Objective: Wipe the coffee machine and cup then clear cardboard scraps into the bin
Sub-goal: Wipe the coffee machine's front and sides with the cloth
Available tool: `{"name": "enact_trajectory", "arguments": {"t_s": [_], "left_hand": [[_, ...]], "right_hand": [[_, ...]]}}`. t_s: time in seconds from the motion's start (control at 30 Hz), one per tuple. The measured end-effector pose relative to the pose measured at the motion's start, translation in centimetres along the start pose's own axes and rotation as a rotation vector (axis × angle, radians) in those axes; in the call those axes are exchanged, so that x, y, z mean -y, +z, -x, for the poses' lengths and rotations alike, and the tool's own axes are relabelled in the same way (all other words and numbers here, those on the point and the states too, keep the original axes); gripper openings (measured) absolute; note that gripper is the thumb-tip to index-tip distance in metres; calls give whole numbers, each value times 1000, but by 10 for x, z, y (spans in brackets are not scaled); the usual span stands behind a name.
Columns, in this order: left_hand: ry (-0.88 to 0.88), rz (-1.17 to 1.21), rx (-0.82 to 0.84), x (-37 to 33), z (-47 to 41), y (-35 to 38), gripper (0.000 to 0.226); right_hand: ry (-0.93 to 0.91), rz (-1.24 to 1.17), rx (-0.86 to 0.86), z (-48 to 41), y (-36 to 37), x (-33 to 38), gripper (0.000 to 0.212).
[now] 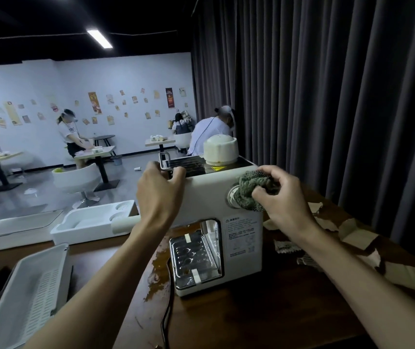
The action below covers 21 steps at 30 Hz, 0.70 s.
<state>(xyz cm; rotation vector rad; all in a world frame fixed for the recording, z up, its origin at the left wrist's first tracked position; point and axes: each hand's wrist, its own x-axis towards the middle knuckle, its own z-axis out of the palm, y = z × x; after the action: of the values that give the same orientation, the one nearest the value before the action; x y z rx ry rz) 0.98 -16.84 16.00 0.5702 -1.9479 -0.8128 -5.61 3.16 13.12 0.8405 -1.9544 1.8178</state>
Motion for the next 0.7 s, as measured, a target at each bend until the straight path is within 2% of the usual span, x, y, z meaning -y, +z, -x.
{"name": "enact_trajectory", "arguments": {"t_s": [0.17,0.3,0.47,0.53,0.63,0.7], "left_hand": [[61,27,57,5,-14,-12,33],[116,27,178,11,-35,-22,39],[47,47,313,20,-59,-27,39],[37,1,343,20,-62,-27,30],[120,-185,223,18,-49,-30,44],[192,-218,123,13,-24,-36,46]], "right_hand": [[-35,18,16,16,4,16,32],[-30,100,4,38,9,29,27],[-145,158,56,49,8,42,25],[-132,90,35,39,6,42,29],[-31,45,2,16,1,34,34],[91,-6,39,-1,-5,24,24]]}}
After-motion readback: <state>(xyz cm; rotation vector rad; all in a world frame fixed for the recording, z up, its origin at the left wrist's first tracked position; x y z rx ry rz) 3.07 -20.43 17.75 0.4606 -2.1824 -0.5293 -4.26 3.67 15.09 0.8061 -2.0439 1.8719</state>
